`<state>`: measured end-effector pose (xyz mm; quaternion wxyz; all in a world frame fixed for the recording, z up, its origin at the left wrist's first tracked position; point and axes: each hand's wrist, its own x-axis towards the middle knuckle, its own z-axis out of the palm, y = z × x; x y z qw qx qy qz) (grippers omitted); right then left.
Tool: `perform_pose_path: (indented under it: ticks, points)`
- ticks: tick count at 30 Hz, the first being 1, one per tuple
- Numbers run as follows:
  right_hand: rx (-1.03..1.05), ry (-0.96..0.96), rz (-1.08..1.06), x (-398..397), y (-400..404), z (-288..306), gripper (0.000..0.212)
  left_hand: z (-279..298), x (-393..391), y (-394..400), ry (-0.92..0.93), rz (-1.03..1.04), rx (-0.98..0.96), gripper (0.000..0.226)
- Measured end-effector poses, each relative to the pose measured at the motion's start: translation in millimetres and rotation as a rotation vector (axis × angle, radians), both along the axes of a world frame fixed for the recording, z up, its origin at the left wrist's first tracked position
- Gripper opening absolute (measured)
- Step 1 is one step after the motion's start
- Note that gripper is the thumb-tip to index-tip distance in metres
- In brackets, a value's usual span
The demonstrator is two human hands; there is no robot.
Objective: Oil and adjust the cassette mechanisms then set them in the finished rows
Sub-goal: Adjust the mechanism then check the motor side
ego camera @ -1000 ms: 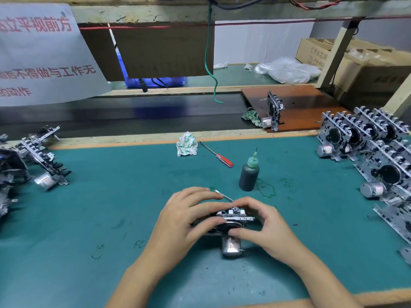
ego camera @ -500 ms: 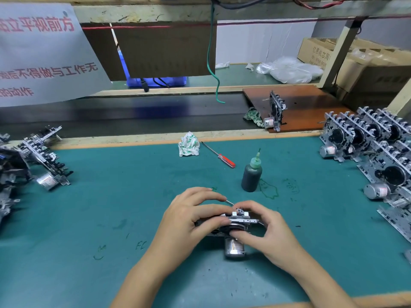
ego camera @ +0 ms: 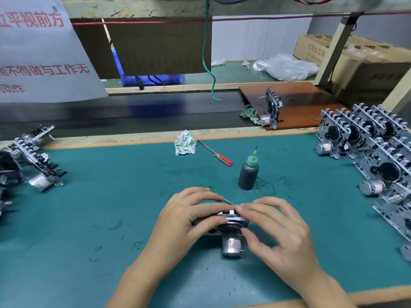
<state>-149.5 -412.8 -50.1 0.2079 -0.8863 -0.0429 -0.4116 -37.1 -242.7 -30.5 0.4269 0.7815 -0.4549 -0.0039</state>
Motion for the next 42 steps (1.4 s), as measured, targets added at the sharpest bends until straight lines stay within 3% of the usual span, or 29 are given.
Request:
perform_pose_path:
  ticks: [4, 10, 16, 28, 30, 35, 38, 42]
  points:
    - [0.074, 0.068, 0.031, -3.2, -1.2, 8.6, 0.032, 3.9, 0.5, 0.3, 0.029, -0.016, 0.001, 0.031]
    - [0.25, 0.156, 0.028, 7.2, 1.9, 32.2, 0.02, 13.2, 3.7, 14.1, -0.002, 0.003, -0.052, 0.023]
    - [-0.105, 0.276, 0.008, 21.2, 7.7, 46.4, 0.029, 18.4, 9.5, 33.0, -0.089, 0.126, -0.051, 0.009]
    - [-0.295, 0.429, 0.104, 40.4, 9.5, 57.3, 0.037, 22.7, 10.2, 40.8, -0.088, 0.092, 0.015, 0.011]
    - [-0.218, 0.443, 0.089, 41.3, 8.2, 57.3, 0.036, 22.2, 10.1, 41.4, -0.091, 0.095, 0.026, 0.012]
    - [0.357, 0.43, 0.046, 28.8, -11.1, 40.6, 0.009, 21.2, 9.8, 40.3, -0.193, 0.135, 0.095, 0.03]
    - [0.607, 0.556, 0.226, 16.2, -12.9, 22.1, 0.027, 20.7, 8.1, 34.7, -0.165, 0.065, 0.076, 0.032]
    - [0.651, 0.616, 0.288, 16.6, -7.3, 5.8, 0.03, 18.6, 4.0, 17.6, -0.106, 0.01, 0.036, 0.032]
